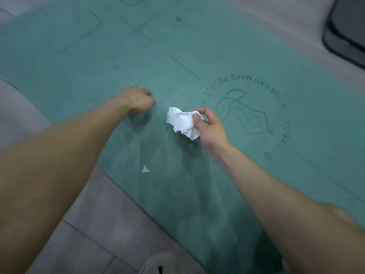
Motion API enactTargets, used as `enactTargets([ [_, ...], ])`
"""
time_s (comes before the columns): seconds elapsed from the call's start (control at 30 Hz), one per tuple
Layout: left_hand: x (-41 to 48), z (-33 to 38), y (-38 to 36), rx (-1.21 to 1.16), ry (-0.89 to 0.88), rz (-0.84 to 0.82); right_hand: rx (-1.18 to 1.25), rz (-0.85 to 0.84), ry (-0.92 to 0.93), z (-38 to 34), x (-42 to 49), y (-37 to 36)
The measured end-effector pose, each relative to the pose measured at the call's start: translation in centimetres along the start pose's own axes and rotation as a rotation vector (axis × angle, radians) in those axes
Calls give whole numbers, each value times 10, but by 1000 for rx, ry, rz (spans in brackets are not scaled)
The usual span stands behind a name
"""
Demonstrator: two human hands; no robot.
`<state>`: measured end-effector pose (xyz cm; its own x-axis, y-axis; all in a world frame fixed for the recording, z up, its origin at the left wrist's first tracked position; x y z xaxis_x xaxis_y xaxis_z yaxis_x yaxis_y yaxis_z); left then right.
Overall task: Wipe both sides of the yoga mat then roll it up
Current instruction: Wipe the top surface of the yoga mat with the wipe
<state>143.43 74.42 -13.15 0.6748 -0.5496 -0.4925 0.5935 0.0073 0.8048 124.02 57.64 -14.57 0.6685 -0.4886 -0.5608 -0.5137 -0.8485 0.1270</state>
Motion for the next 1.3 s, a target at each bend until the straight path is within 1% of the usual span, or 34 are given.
enactTargets([
  [0.03, -7, 4, 3, -114, -45, 21, 51, -3, -8, 1, -7, 0],
  [0.1, -29, 18, 4, -417, -164, 111, 122, -22, -32, 6, -18, 1],
  [0.17, -55, 31, -9, -599, -248, 192, 177, -49, -69, 11, -25, 0],
  [0.23, -74, 36, -38, -713, -233, 194, 215, -103, -114, 17, -29, -8],
  [0.33, -89, 30, -70, -880, -172, 228, 283, -255, -146, 16, -33, -26],
  [0.37, -94, 25, -75, -931, -147, 243, 273, -288, -141, 18, -34, -30],
  [0.47, -108, 20, -79, -1099, -71, 294, 49, -266, -52, 24, -40, -30],
  [0.57, -117, 15, -76, -1243, 9, 348, -219, -160, 100, 29, -48, -28],
  [0.63, -117, 23, -79, -1238, 11, 345, -323, -37, 211, 27, -51, -17],
  [0.7, -116, 34, -83, -1230, 14, 359, -337, 79, 270, 24, -51, 1],
  [0.8, -114, 45, -86, -1211, 17, 407, -240, 222, 197, 28, -48, 29],
  [0.83, -113, 50, -87, -1192, 14, 402, -238, 244, 162, 32, -47, 34],
  [0.87, -113, 56, -90, -1188, 15, 384, -248, 233, 132, 36, -46, 34],
  [0.93, -114, 68, -97, -1237, 49, 327, -250, 141, 96, 44, -47, 27],
  [1.0, -115, 79, -102, -1279, 57, 264, -267, 87, 106, 48, -53, 22],
  [1.1, -116, 86, -106, -1266, 31, 190, -259, 142, 164, 46, -62, 33],
  [1.2, -118, 89, -112, -1281, 32, 128, -328, 220, 274, 39, -68, 43],
  [1.23, -118, 90, -113, -1267, 27, 122, -349, 220, 307, 37, -69, 42],
  [1.3, -117, 90, -111, -1218, 26, 171, -346, 222, 347, 37, -70, 40],
])
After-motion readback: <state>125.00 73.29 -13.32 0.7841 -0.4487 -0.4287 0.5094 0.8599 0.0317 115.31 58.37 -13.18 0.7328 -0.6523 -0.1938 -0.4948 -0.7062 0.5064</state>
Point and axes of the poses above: each hand's wrist, its own x-axis towards the middle knuckle, its own y-axis out of the back of the hand, z = x × y, the point moved 9 cm from there along x, towards the middle knuckle, and after that the axes turned 11 degrees about -y, right-handed, at the moved point
